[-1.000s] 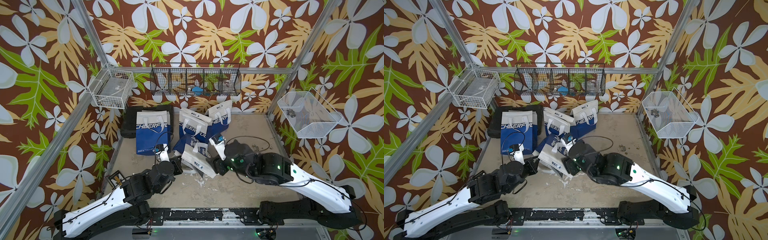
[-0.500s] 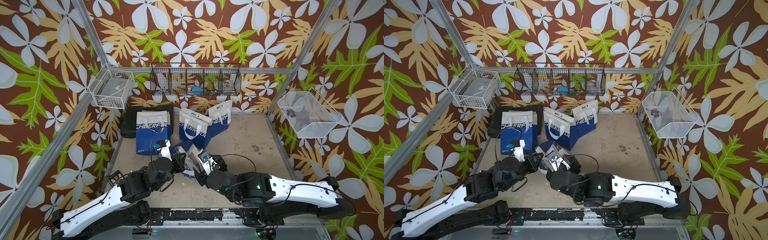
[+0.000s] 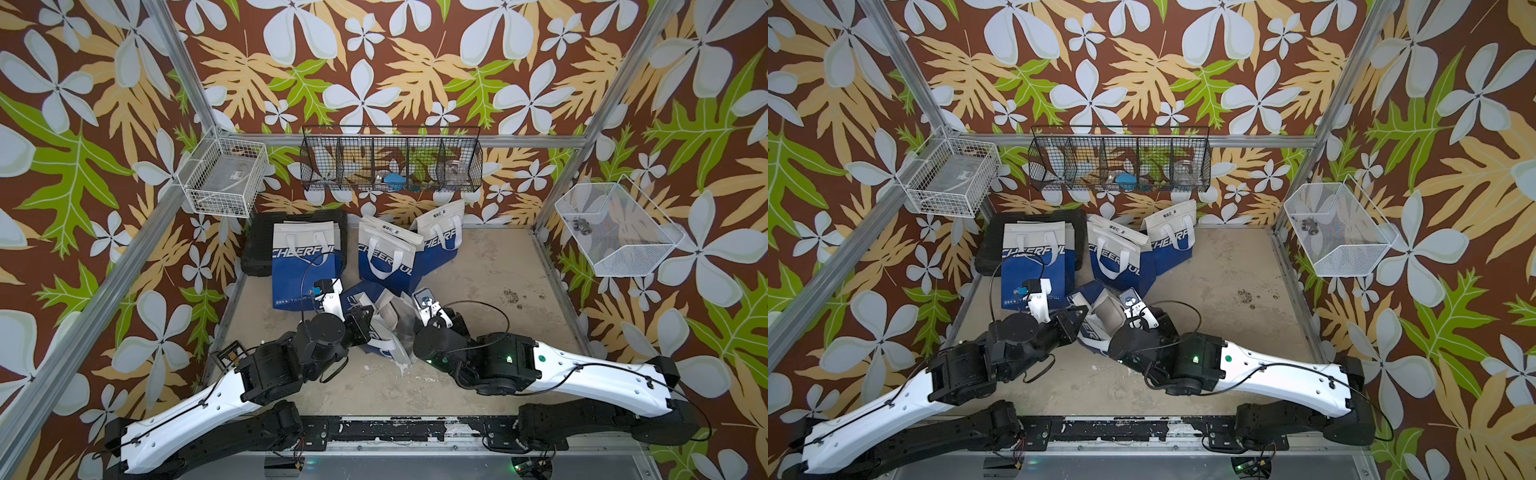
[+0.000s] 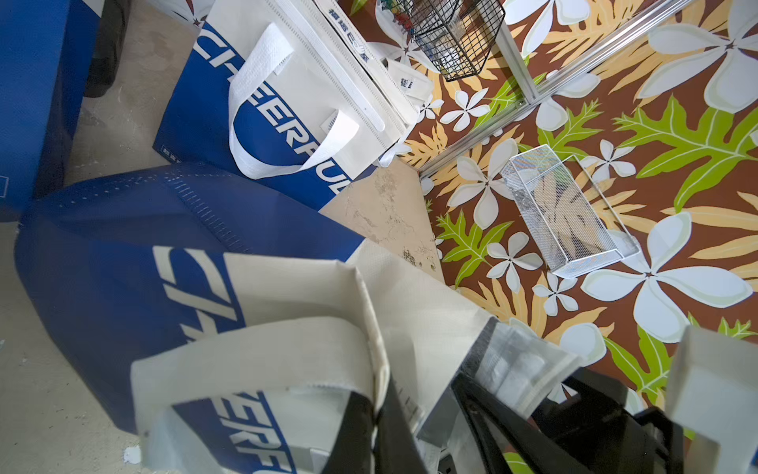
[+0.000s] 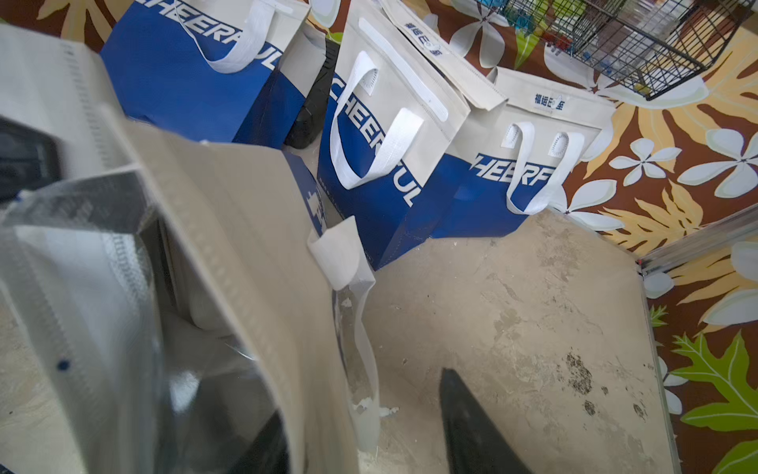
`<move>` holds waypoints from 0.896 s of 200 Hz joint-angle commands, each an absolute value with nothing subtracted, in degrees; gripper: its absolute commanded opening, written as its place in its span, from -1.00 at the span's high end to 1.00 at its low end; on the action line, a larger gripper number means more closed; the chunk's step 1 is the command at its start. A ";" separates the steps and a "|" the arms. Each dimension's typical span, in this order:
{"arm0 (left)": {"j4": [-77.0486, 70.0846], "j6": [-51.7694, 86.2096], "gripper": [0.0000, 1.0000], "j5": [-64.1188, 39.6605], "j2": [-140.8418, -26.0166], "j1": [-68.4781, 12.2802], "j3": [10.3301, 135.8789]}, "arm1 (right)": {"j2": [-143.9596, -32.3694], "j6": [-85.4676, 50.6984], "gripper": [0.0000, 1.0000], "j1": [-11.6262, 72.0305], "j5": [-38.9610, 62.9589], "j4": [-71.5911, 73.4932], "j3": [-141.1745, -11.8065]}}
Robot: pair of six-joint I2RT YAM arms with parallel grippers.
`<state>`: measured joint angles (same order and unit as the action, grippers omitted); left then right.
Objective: Open the takeout bag
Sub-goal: Open the takeout bag at the center of the board, then place the takeout bag at the center of the board.
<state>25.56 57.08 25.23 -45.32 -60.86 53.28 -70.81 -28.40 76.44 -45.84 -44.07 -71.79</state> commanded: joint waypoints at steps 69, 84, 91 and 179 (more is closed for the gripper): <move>26.39 54.00 1.00 26.92 -46.73 -60.32 54.04 | -68.21 -22.28 1.00 66.31 -23.78 -43.58 -74.28; 25.87 52.54 0.88 24.33 -48.12 -58.60 54.67 | -68.54 -23.39 1.00 60.90 -22.48 -49.05 -79.94; 24.89 52.02 0.61 22.58 -48.50 -57.76 54.73 | -68.85 -23.26 1.00 57.89 -21.81 -51.39 -82.85; 28.78 46.93 -0.10 21.47 -44.89 -57.17 61.78 | -82.41 -10.83 1.00 18.66 -13.00 -59.19 -99.93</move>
